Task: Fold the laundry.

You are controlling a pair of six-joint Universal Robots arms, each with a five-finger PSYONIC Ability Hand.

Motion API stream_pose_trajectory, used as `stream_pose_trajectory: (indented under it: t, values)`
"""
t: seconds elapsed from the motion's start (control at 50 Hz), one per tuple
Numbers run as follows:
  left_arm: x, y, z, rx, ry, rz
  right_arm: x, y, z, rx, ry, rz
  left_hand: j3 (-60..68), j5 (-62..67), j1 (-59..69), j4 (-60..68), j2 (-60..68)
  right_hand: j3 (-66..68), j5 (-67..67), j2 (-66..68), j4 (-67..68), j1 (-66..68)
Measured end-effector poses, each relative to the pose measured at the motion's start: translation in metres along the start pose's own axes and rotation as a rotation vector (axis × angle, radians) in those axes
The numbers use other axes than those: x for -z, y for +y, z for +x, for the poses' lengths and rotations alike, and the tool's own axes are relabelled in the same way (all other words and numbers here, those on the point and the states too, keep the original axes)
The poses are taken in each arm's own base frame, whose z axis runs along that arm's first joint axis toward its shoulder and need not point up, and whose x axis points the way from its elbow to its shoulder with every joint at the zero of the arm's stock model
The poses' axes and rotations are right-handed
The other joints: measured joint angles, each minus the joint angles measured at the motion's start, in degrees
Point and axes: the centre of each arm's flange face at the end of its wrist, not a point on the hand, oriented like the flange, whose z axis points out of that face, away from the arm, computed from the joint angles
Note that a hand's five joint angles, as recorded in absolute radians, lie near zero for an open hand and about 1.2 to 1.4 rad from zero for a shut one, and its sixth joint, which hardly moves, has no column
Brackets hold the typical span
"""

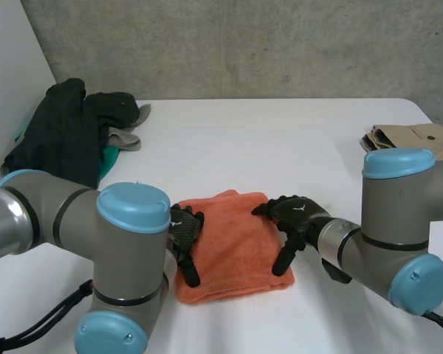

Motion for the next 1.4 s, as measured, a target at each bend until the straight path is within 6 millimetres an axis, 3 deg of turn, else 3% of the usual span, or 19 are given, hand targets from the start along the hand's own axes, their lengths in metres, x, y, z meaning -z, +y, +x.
stream_pose_trajectory:
  t: [0.14, 0.26, 0.34, 0.44, 0.6, 0.74, 0.86, 1.14, 1.22, 1.28, 1.4]
  values:
    - [0.016, -0.032, -0.008, 0.027, -0.006, 0.115, 0.011, -0.014, 0.002, 0.128, 0.075, 0.038, 0.0, 0.0, 0.0, 0.0, 0.0, 0.0, 0.0, 0.0, 0.0, 0.0]
    - [0.036, -0.076, -0.019, 0.068, 0.039, 0.301, 0.043, -0.038, -0.019, 0.251, 0.121, 0.184, 0.0, 0.0, 0.0, 0.0, 0.0, 0.0, 0.0, 0.0, 0.0, 0.0]
    - [0.046, -0.097, -0.024, 0.07, 0.133, 0.396, 0.056, -0.033, -0.039, 0.299, 0.1, 0.237, 0.0, 0.0, 0.0, 0.0, 0.0, 0.0, 0.0, 0.0, 0.0, 0.0]
    - [0.057, -0.112, -0.026, 0.046, 0.32, 0.481, 0.066, -0.002, -0.072, 0.35, 0.026, 0.251, 0.0, 0.0, 0.0, 0.0, 0.0, 0.0, 0.0, 0.0, 0.0, 0.0]
    - [0.072, -0.116, -0.021, 0.013, 0.521, 0.517, 0.057, 0.043, -0.098, 0.39, -0.041, 0.258, 0.0, 0.0, 0.0, 0.0, 0.0, 0.0, 0.0, 0.0, 0.0, 0.0]
    - [0.074, -0.115, -0.018, 0.012, 0.537, 0.508, 0.037, 0.053, -0.098, 0.44, -0.02, 0.306, 0.0, 0.0, 0.0, 0.0, 0.0, 0.0, 0.0, 0.0, 0.0, 0.0]
    - [0.071, -0.109, -0.018, 0.018, 0.531, 0.49, 0.022, 0.052, -0.094, 0.499, 0.016, 0.335, 0.0, 0.0, 0.0, 0.0, 0.0, 0.3, 0.2, 0.2, 0.3, 0.2]
    - [0.07, -0.108, -0.017, 0.019, 0.53, 0.487, 0.01, 0.035, -0.091, 0.506, 0.057, 0.409, 0.0, 0.0, 0.0, 0.0, 0.0, 6.9, 6.1, 6.5, 6.9, 5.7]
    - [0.07, -0.108, -0.018, 0.019, 0.529, 0.487, 0.007, 0.029, -0.091, 0.505, 0.063, 0.426, 0.0, 0.0, 0.0, 0.0, 0.0, 21.4, 19.6, 21.2, 21.3, 20.7]
    - [0.07, -0.108, -0.018, 0.019, 0.529, 0.488, 0.004, 0.024, -0.09, 0.503, 0.067, 0.441, 0.0, 0.0, 0.0, 0.0, 0.0, 44.0, 41.7, 44.6, 43.9, 40.8]
    - [0.071, -0.111, -0.019, 0.018, 0.524, 0.499, 0.0, 0.006, -0.085, 0.491, 0.098, 0.487, 0.0, 0.0, 0.0, 0.0, 0.0, 53.6, 50.0, 52.7, 55.7, 44.6]
